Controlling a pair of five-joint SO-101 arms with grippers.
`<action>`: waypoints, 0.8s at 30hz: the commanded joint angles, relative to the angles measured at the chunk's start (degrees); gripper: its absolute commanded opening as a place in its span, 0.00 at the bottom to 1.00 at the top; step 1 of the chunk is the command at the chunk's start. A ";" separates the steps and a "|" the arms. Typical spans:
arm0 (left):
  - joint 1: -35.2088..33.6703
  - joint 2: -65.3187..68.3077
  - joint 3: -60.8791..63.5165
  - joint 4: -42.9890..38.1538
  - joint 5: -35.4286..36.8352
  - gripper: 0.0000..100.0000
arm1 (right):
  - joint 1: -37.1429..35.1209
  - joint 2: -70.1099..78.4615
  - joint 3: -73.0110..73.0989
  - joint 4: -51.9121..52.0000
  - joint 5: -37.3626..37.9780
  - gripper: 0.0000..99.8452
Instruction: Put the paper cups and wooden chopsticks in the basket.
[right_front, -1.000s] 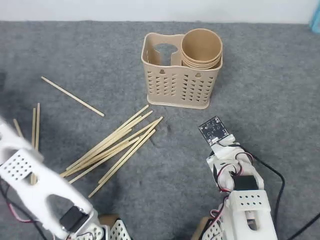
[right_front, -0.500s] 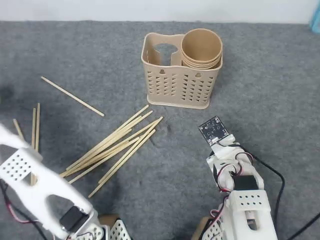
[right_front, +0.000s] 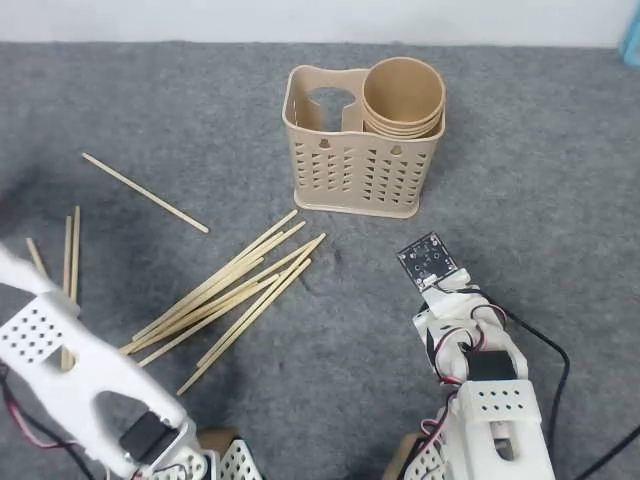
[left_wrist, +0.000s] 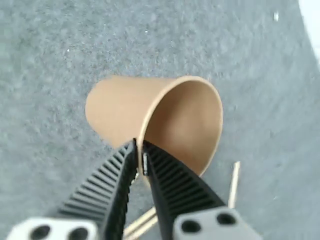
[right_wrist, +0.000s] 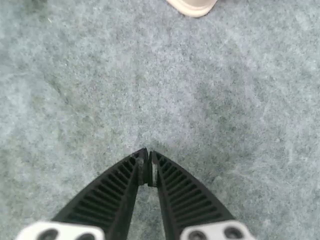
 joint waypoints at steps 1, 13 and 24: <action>-2.02 -4.22 -1.71 1.76 7.47 0.01 | -0.31 -1.45 -0.44 0.13 0.88 0.01; -9.32 5.45 -2.07 1.85 9.49 0.03 | -0.31 -1.45 -0.44 0.13 0.88 0.01; -17.05 3.16 -2.15 1.93 4.84 0.38 | -0.31 -1.45 -0.35 0.13 2.46 0.01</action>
